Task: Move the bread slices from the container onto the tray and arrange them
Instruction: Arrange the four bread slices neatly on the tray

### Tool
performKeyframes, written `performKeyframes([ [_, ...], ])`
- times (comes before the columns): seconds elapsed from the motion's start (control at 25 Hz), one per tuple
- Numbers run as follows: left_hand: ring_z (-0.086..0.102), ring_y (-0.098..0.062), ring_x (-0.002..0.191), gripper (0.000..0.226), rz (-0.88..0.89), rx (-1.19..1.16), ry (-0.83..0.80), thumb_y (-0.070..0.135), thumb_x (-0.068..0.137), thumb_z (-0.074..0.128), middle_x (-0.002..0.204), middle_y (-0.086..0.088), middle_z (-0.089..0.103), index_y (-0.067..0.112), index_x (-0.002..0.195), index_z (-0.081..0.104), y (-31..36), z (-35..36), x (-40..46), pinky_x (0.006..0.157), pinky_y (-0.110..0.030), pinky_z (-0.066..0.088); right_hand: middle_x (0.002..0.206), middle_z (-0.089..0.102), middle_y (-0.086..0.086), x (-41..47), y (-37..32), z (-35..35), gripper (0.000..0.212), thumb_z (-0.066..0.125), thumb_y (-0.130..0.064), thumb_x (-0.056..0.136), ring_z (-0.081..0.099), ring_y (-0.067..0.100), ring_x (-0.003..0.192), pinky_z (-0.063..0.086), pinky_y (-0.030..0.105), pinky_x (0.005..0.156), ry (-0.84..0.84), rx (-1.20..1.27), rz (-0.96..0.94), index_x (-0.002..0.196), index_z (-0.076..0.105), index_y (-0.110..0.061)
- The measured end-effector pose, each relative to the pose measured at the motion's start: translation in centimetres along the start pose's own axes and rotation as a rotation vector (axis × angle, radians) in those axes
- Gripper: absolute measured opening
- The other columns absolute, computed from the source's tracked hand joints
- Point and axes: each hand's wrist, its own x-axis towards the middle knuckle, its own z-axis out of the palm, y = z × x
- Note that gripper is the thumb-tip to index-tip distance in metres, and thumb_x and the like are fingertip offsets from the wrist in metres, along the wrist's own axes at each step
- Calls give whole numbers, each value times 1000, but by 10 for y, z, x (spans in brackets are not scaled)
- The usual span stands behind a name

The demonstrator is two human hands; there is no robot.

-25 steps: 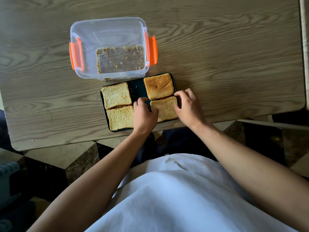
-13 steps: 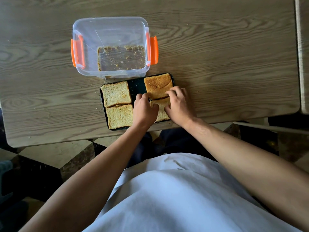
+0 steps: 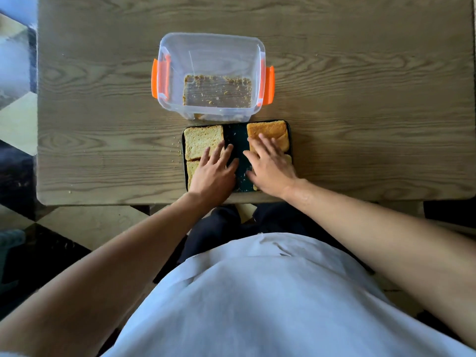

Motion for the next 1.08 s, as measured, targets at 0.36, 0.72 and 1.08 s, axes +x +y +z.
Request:
performKeyframes([
  [0.36, 19, -38, 148, 41, 49, 12, 16, 28, 98, 46, 157, -21, 31, 7, 134, 50, -11, 5, 1, 120, -58, 13, 163, 24, 10, -1, 4, 2, 56, 58, -34, 93, 16, 32, 151, 11, 49, 124, -19, -93, 10, 143, 46, -13],
  [0.72, 16, -37, 150, 67, -2, -35, 72, 48, 97, 44, 160, -21, 24, 8, 149, 32, -38, -12, 16, 120, -57, 14, 168, 1, 8, 15, -2, -23, 81, 40, -62, 93, -3, 32, 153, 1, 53, 124, -62, 21, 218, 157, 15, -19],
  [1.08, 25, -42, 143, 74, 1, 72, 48, 60, 90, 46, 152, -23, 34, 7, 142, 37, -58, -40, 7, 116, -58, 22, 167, -11, 2, 2, 13, -23, 89, 30, -75, 88, -12, 31, 153, -8, 50, 123, -79, 59, 299, 157, -4, -31],
])
